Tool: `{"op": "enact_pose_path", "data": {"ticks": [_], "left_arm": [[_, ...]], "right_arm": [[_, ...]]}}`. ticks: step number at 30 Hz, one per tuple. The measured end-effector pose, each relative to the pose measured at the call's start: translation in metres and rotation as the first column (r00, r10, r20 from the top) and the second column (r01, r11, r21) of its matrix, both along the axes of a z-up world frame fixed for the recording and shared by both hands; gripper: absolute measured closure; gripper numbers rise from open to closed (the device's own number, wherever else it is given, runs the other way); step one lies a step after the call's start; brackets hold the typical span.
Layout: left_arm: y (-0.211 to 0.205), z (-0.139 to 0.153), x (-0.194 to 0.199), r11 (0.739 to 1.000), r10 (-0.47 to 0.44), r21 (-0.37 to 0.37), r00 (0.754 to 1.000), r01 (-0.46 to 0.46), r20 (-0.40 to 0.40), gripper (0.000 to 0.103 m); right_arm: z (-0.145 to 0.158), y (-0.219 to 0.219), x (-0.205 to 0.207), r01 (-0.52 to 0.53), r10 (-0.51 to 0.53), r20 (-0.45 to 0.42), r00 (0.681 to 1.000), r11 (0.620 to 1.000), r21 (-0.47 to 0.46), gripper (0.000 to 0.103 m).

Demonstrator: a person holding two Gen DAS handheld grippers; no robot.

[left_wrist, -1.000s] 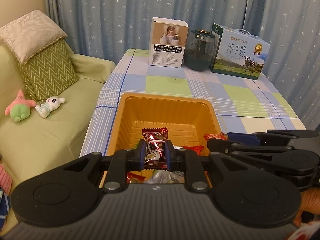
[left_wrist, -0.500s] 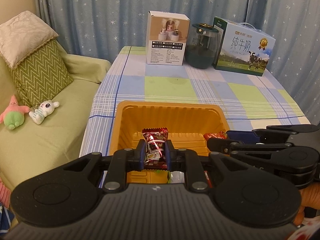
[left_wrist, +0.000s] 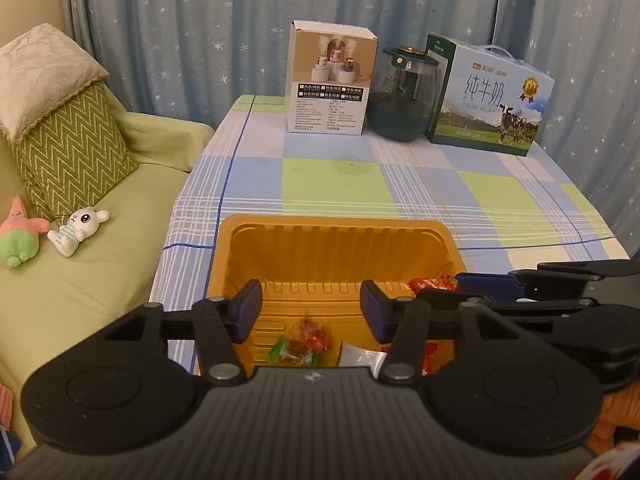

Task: Organize snacks

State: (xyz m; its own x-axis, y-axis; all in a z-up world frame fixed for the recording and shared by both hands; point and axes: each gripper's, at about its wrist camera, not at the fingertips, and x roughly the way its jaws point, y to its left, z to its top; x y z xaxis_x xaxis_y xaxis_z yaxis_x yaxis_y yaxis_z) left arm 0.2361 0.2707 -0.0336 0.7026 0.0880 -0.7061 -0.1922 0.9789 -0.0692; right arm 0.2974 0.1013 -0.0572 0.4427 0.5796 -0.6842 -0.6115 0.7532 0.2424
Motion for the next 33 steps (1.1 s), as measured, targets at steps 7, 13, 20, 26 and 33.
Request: {"op": "enact_pose_path", "data": {"ticks": [7, 13, 20, 26, 33], "left_arm": [[0.007, -0.002, -0.018, 0.999, 0.041, 0.013, 0.999, -0.041, -0.010, 0.053], [0.011, 0.002, -0.032, 0.997, 0.058, 0.042, 0.998, -0.058, -0.010, 0.049], [0.011, 0.007, -0.052, 0.992, 0.092, 0.086, 0.996, -0.092, 0.004, 0.027], [0.003, 0.010, -0.076, 0.992, 0.090, 0.088, 0.996, -0.090, 0.004, 0.012], [-0.015, 0.024, -0.110, 0.992, 0.110, 0.066, 0.994, -0.111, 0.017, 0.003]], "right_arm": [[-0.001, -0.001, -0.001, 0.000, 0.000, -0.011, 1.000, 1.000, 0.010, 0.069], [0.003, 0.004, 0.000, -0.009, 0.011, -0.029, 1.000, 0.999, 0.049, 0.069], [0.012, -0.001, 0.001, 0.011, -0.007, -0.040, 0.999, 0.993, 0.119, 0.033], [0.018, -0.014, -0.014, 0.044, -0.040, -0.044, 0.998, 0.996, 0.082, 0.033], [0.029, -0.038, -0.054, 0.086, -0.084, -0.049, 0.995, 0.996, 0.036, 0.033]]}}
